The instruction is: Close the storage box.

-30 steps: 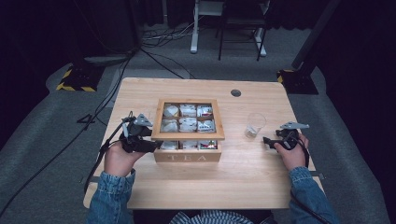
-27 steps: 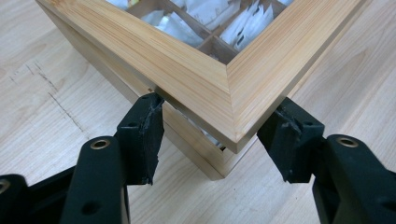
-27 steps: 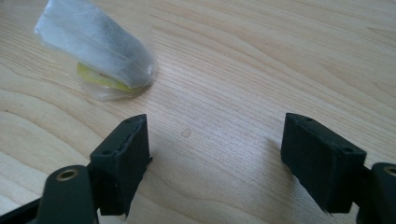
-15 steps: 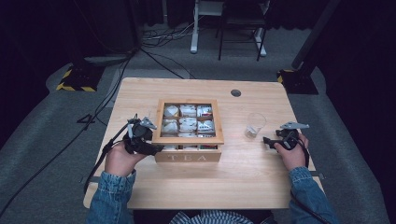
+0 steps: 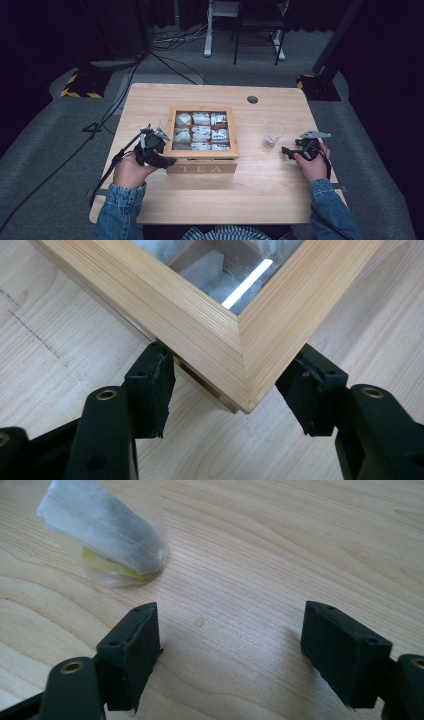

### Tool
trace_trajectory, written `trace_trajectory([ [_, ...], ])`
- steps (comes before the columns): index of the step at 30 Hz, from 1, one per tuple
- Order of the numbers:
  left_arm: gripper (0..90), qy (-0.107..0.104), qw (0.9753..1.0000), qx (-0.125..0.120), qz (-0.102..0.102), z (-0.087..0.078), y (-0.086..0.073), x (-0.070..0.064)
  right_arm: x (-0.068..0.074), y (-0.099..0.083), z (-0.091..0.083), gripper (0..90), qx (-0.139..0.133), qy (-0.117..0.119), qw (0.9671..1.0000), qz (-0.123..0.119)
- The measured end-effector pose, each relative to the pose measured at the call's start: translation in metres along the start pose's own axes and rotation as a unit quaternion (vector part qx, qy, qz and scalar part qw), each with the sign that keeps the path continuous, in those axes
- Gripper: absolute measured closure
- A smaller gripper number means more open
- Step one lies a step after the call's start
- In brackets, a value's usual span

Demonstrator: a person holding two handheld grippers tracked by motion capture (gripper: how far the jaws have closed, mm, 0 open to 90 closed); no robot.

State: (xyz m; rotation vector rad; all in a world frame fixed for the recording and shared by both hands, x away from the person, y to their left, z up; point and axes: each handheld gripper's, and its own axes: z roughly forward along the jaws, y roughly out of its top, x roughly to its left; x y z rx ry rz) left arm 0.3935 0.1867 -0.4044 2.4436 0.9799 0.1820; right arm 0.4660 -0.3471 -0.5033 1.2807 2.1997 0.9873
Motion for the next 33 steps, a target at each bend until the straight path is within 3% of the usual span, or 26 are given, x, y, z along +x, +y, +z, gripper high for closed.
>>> trace_trajectory([
  [23, 40.4, 0.0, 0.9996, 0.028, 0.005, 0.0047, 0.0006, -0.0005, 0.0, 0.0, 0.0, 24.0, 0.0, 0.0, 1.0, 0.0],
  [27, 34.3, 0.003, 0.9992, 0.04, 0.005, 0.0077, 0.0015, -0.0009, 0.0, 0.0, 0.0, 24.0, 0.0, 0.0, 1.0, 0.0],
  [33, 30.4, 0.006, 0.9993, 0.037, 0.004, 0.0052, 0.0027, -0.0026, 0.0, 0.0, 0.0, 24.0, 0.0, 0.0, 1.0, 0.0],
])
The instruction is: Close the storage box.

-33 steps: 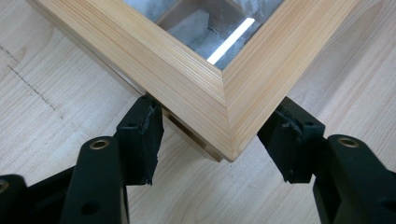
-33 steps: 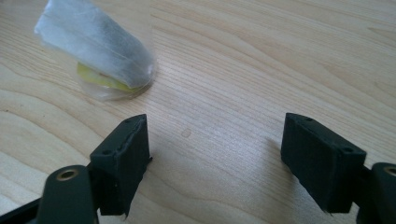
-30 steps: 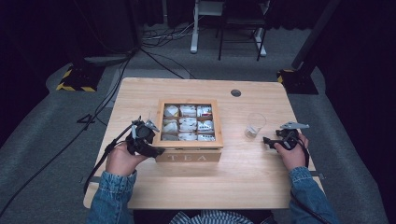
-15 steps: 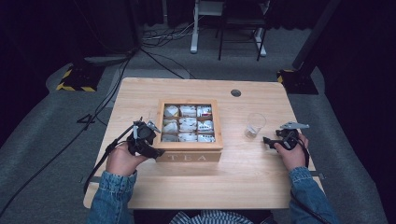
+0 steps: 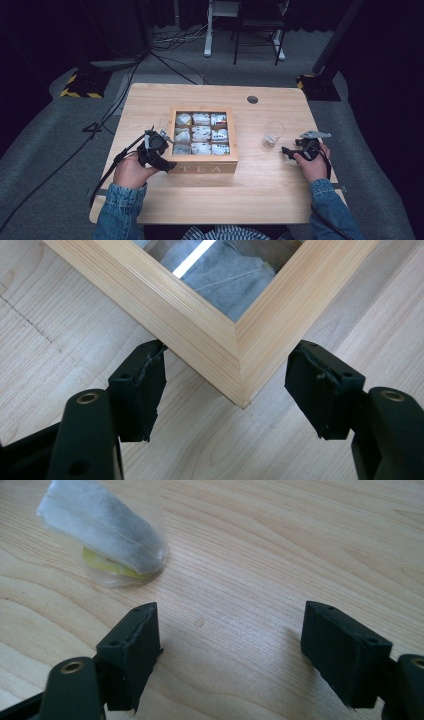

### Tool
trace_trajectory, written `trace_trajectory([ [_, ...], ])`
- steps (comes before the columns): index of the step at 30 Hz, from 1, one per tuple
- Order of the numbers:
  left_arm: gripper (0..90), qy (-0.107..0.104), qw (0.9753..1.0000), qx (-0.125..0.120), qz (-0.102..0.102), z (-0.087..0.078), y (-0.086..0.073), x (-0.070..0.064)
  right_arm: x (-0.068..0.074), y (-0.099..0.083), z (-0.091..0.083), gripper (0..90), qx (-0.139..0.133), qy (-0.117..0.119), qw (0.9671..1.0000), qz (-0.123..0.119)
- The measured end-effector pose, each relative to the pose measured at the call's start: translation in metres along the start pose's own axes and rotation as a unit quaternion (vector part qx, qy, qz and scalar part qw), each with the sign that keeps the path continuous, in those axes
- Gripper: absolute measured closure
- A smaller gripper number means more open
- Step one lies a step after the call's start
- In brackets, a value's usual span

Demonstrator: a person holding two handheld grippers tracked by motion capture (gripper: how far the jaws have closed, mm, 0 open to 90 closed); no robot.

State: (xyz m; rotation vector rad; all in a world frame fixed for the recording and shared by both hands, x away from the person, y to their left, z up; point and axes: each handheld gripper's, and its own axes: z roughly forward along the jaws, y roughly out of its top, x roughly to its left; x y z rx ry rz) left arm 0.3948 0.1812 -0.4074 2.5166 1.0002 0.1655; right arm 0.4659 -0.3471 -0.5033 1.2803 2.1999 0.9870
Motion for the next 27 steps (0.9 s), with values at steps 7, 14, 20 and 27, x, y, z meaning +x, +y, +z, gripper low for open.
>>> trace_trajectory([
  [7, 28.3, 0.009, 0.9981, -0.06, -0.008, -0.02, -0.002, 0.0, 0.0, 0.0, 0.0, 24.0, 0.0, 0.0, 1.0, 0.0],
  [14, 28.0, 0.031, 0.992, -0.119, -0.031, -0.036, -0.007, 0.006, 0.0, 0.0, 0.0, 24.0, 0.0, 0.0, 1.0, 0.0],
  [20, 26.8, 0.059, 0.982, -0.172, -0.052, -0.048, -0.016, 0.015, 0.0, 0.0, 0.0, 24.0, 0.0, 0.0, 1.0, 0.0],
  [27, 27.8, 0.088, 0.9736, -0.194, -0.081, -0.049, -0.03, 0.035, 0.0, 0.0, 0.0, 24.0, 0.0, 0.0, 1.0, -0.002],
])
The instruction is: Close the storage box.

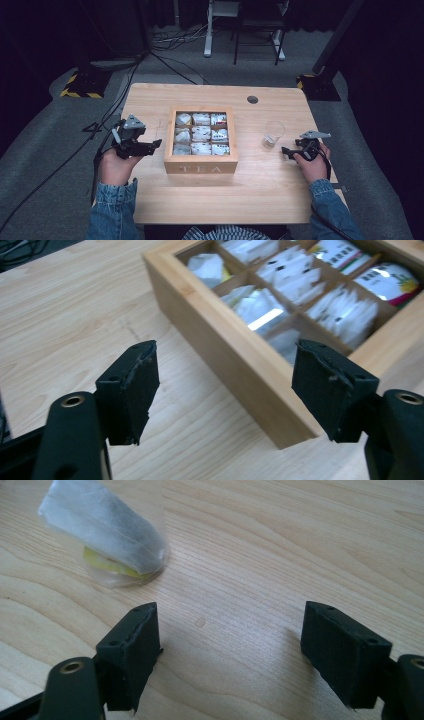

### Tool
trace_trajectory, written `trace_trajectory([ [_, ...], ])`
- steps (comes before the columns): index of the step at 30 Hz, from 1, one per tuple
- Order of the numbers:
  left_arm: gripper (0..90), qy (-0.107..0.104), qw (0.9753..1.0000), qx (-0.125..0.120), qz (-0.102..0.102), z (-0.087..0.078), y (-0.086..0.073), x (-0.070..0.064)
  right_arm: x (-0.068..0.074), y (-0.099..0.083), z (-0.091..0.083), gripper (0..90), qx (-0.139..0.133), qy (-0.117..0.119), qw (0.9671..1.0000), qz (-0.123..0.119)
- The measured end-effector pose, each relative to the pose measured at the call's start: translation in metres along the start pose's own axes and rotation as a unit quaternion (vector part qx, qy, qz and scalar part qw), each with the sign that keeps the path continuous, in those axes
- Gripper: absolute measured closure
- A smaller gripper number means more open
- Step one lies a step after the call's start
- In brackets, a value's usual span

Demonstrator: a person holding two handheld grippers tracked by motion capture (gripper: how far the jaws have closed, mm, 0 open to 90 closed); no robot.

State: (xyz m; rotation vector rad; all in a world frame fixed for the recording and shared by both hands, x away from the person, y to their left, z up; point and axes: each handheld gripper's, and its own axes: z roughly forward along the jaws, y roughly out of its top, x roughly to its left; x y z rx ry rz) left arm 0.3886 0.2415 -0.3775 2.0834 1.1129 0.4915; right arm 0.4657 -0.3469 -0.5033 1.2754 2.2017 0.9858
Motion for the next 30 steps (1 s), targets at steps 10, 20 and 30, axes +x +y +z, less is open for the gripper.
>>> trace_trajectory([
  [10, 27.5, 0.029, 0.9986, -0.018, -0.04, 0.014, -0.016, 0.028, 0.0, 0.0, 0.0, 24.0, 0.0, 0.0, 1.0, 0.0],
  [20, 27.0, 0.048, 0.9956, 0.014, -0.079, 0.045, -0.033, 0.048, 0.0, 0.0, 0.0, 23.9, 0.0, 0.001, 1.0, 0.0],
  [30, 26.4, 0.061, 0.9954, 0.045, -0.059, 0.072, -0.04, 0.049, 0.0, 0.0, 0.0, 24.0, 0.0, 0.0, 1.0, 0.0],
])
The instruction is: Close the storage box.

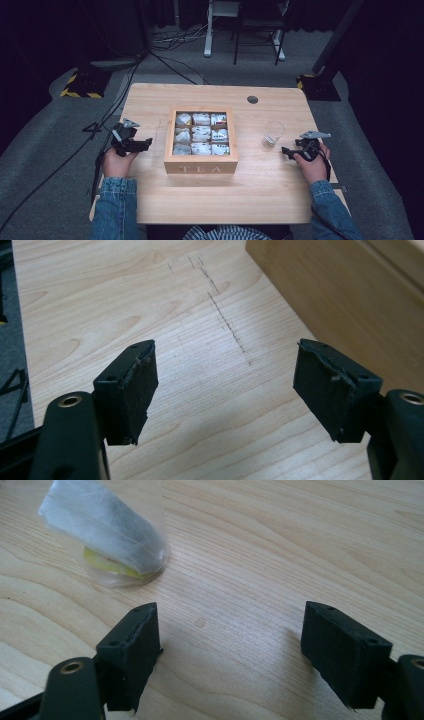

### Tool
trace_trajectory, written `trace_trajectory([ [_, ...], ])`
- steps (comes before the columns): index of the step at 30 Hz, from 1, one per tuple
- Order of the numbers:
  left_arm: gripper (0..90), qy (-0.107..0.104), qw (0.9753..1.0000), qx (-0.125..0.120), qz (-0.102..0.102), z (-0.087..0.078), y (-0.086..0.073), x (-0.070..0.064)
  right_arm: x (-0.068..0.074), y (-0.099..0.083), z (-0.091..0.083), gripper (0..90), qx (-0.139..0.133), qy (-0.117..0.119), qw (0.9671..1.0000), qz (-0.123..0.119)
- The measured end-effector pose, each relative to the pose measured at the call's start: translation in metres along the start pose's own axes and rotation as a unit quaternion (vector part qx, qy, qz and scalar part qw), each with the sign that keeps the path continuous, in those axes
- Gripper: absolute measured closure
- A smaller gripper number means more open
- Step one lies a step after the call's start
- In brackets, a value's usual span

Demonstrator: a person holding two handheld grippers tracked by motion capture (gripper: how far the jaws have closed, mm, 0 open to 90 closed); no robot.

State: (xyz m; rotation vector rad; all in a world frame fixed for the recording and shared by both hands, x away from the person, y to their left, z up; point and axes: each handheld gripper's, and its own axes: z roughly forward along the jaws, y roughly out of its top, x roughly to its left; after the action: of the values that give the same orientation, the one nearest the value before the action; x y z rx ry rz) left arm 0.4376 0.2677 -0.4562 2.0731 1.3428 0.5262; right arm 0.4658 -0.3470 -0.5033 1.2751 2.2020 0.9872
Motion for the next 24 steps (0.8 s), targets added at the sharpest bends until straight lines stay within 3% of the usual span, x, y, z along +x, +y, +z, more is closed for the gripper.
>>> trace_trajectory([
  [3, 27.8, -0.008, 1.0, 0.001, -0.003, 0.007, -0.003, -0.001, 0.0, 0.0, 0.0, 24.0, 0.0, 0.0, 1.0, 0.0],
  [8, 27.6, 0.001, 1.0, 0.009, -0.003, 0.015, -0.007, -0.001, 0.0, 0.0, 0.0, 24.0, 0.0, 0.0, 1.0, 0.0],
  [17, 25.5, 0.011, 0.9998, 0.014, 0.012, 0.025, -0.009, -0.003, 0.0, 0.0, 0.0, 23.9, 0.0, 0.0, 1.0, 0.0],
  [21, 23.1, 0.017, 0.9992, 0.029, 0.021, 0.032, -0.011, -0.001, 0.0, 0.0, 0.0, 24.0, 0.0, 0.0, 1.0, 0.0],
  [24, 23.4, 0.007, 0.9995, 0.026, 0.018, 0.037, -0.016, 0.001, 0.0, 0.0, 0.0, 24.0, 0.0, 0.0, 1.0, 0.0],
])
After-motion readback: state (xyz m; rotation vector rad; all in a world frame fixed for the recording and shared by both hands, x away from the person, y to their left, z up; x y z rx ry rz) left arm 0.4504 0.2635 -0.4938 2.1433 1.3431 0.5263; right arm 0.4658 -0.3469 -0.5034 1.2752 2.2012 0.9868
